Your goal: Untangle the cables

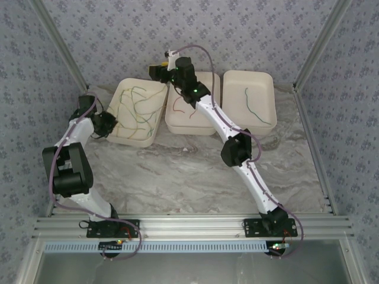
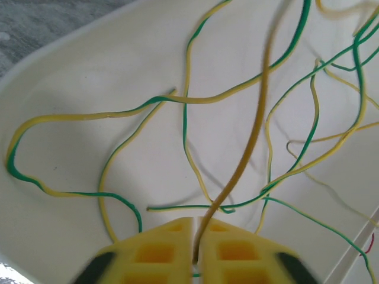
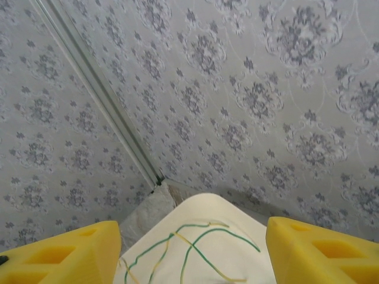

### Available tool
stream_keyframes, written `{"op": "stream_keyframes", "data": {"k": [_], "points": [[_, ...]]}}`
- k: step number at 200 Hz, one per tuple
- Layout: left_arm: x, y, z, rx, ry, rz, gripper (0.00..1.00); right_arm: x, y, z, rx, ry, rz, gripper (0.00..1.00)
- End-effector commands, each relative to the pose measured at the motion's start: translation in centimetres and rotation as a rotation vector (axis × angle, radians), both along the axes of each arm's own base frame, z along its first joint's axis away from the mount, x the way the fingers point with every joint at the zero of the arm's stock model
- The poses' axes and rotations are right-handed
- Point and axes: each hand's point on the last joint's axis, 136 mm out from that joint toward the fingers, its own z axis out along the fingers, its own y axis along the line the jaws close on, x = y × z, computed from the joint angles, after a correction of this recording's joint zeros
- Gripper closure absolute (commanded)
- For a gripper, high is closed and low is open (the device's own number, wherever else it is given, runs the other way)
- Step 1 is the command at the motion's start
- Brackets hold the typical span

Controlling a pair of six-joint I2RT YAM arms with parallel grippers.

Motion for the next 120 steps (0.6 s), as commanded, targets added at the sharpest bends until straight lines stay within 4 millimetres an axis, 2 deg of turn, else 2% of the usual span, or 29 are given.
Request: {"op": "stream_keyframes", "data": {"k": [1,10,26,36,41,54,67,77,82,104,120], "points": [[1.1,-1.7,1.5,-0.058,-0.051,-0.059,0.69,-0.5,0.8,-1.5,-0.033,0.034,0.013,0.32],[1.1,-2.3,1.8,-0.062,-0.056,-0.086,0.69,-0.5,0.7,-1.6,-0.038,0.037,0.012,0.33],[1.0,-2.9,2.4,-0.069,-0.066,-0.103,0.76,-0.6,0.6,-1.4,-0.044,0.039,0.012,0.33],[0.8,-2.8,2.7,-0.067,-0.067,-0.092,0.75,-0.8,0.4,-1.0,-0.047,0.037,0.014,0.33],[0.7,-2.8,2.9,-0.064,-0.071,-0.087,0.70,-0.9,0.4,-0.8,-0.051,0.039,0.014,0.34],[0.7,-3.0,3.6,-0.073,-0.083,-0.094,0.45,-1.4,0.3,-0.2,-0.067,0.037,0.012,0.35],[0.5,-3.5,4.4,-0.078,-0.085,-0.107,0.26,-1.8,-0.2,0.4,-0.087,0.043,0.004,0.39],[0.1,-3.8,5.1,-0.080,-0.099,-0.109,0.21,-2.2,-0.6,0.5,-0.102,0.057,-0.005,0.44],[-0.2,-3.8,5.6,-0.079,-0.111,-0.107,0.13,-2.3,-0.9,0.6,-0.109,0.067,-0.013,0.45],[-1.2,-4.0,8.1,-0.033,-0.172,-0.107,0.10,-3.4,-2.4,0.8,-0.143,0.100,-0.043,0.49],[-1.6,-4.4,9.8,0.068,-0.190,-0.153,0.16,-4.4,-3.7,0.7,-0.137,0.115,-0.069,0.49]]}}
